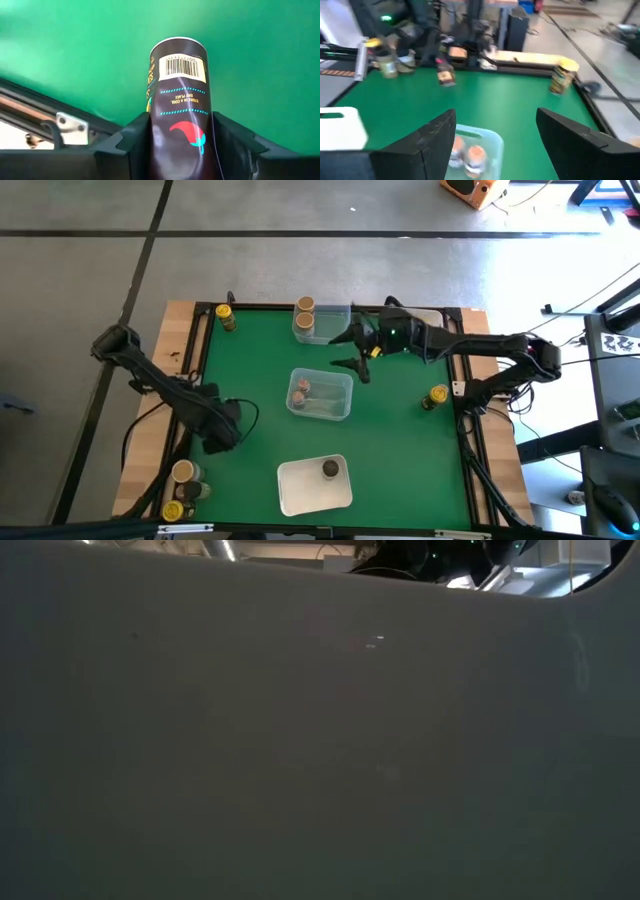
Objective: Sort spices by type
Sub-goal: Put the yellow seasoning bottle into the top white bin
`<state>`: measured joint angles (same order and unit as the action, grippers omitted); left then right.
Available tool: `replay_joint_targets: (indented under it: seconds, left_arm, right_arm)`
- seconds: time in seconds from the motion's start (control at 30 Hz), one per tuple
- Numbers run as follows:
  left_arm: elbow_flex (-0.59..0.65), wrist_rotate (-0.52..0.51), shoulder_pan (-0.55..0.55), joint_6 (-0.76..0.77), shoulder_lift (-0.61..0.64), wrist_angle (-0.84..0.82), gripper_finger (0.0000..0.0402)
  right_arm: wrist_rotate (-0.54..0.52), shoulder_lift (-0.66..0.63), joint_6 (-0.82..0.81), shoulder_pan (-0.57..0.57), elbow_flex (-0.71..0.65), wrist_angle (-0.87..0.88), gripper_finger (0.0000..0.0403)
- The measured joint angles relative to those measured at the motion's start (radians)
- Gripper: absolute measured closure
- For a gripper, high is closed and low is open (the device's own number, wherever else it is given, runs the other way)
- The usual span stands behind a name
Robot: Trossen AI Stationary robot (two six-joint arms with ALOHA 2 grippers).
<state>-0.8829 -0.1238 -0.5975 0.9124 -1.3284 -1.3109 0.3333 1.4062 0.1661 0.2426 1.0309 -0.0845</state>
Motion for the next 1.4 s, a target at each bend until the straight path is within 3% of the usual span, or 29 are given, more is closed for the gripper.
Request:
replay_joint_targets:
  seconds: [0.37,0.57,0.8,1.2,1.4]
  left_arm:
    - [-0.034,-0.056,0.047,0.049,0.063,0.044,0.0223]
    - [-0.079,-0.130,0.052,0.032,0.064,0.060,0.0223]
    - [-0.114,-0.252,0.055,-0.031,0.064,0.206,0.0223]
    - [-0.114,-0.333,0.077,-0.107,0.064,0.323,0.0223]
    - [-0.104,-0.346,0.077,-0.222,0.062,0.486,0.0223]
  right_arm:
    - [-0.057,0.117,0.025,-0.162,0.001,-0.009,0.0135]
    - [-0.106,0.121,0.025,-0.229,0.001,-0.003,0.0180]
    - [-0.113,0.169,-0.008,-0.272,0.001,-0.052,0.0240]
    - [-0.113,0.307,-0.039,-0.296,0.006,-0.305,0.0269]
    - [-0.114,0.363,-0.082,-0.295,0.006,-0.502,0.0270]
